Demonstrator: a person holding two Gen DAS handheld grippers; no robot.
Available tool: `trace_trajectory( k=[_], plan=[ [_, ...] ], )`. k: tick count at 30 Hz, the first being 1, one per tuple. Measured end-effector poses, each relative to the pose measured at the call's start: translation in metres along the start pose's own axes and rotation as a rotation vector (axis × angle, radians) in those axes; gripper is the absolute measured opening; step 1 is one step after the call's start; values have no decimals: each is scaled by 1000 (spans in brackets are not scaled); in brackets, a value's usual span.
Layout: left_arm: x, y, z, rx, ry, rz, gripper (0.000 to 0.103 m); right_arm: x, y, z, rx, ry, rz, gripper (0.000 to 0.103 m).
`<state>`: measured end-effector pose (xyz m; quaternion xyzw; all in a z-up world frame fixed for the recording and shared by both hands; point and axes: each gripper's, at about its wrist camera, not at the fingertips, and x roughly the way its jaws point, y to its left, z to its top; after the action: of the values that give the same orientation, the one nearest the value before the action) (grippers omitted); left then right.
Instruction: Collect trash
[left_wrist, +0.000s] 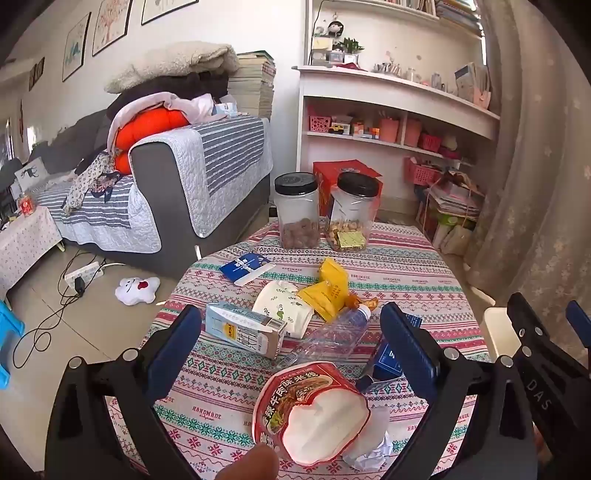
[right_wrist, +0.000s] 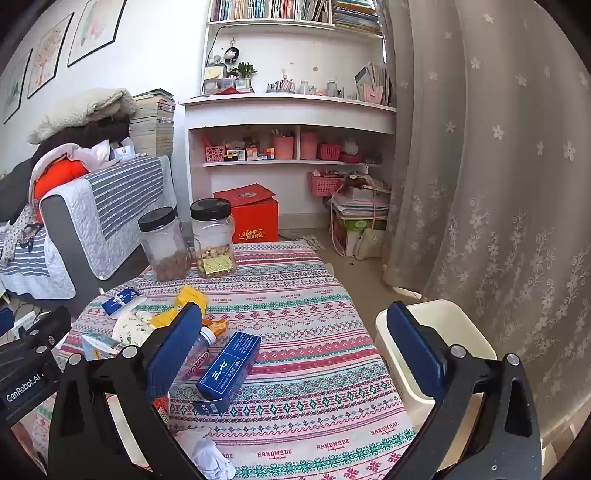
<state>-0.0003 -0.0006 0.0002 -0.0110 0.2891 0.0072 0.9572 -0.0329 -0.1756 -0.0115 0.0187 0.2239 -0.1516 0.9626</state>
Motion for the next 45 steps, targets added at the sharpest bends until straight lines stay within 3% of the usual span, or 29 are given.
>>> trace_trajectory(
  k=[45],
  plan=[
    [6,15,-9,-15,19,-1,96,-3,5,2,6,-4,8,96]
  ],
)
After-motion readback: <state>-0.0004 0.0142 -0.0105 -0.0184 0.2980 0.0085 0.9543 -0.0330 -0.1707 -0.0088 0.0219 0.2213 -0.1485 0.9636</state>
